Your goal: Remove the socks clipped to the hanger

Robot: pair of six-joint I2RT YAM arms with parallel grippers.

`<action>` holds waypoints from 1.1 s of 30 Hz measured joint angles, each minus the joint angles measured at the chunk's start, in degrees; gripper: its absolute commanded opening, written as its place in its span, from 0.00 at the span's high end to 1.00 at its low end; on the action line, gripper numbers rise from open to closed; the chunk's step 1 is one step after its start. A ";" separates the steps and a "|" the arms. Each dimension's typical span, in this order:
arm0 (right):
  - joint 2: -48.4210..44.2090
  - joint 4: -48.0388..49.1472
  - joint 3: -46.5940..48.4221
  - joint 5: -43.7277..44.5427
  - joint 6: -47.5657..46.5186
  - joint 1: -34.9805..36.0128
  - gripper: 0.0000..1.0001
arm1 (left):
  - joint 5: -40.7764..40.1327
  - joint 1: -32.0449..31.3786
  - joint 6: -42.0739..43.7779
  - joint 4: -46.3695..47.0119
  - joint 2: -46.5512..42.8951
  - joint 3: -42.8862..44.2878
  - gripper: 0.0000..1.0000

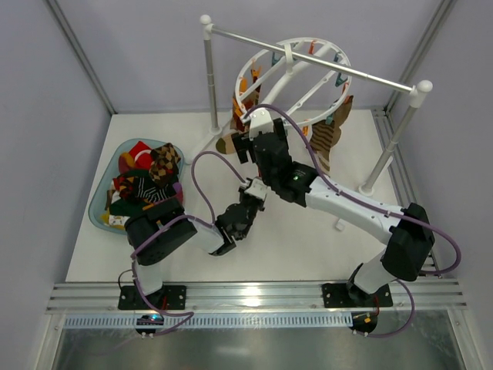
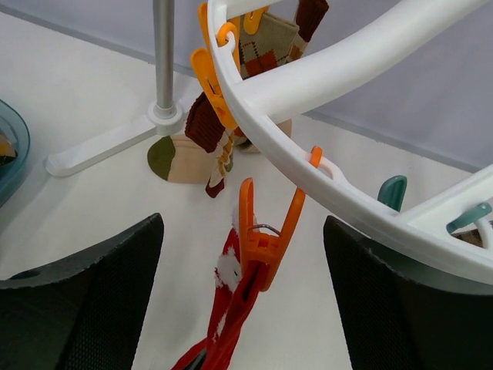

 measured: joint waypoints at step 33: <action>-3.13 9.09 -8.33 4.02 -2.29 0.20 0.00 | -8.02 3.58 0.76 -0.46 0.61 -1.97 1.00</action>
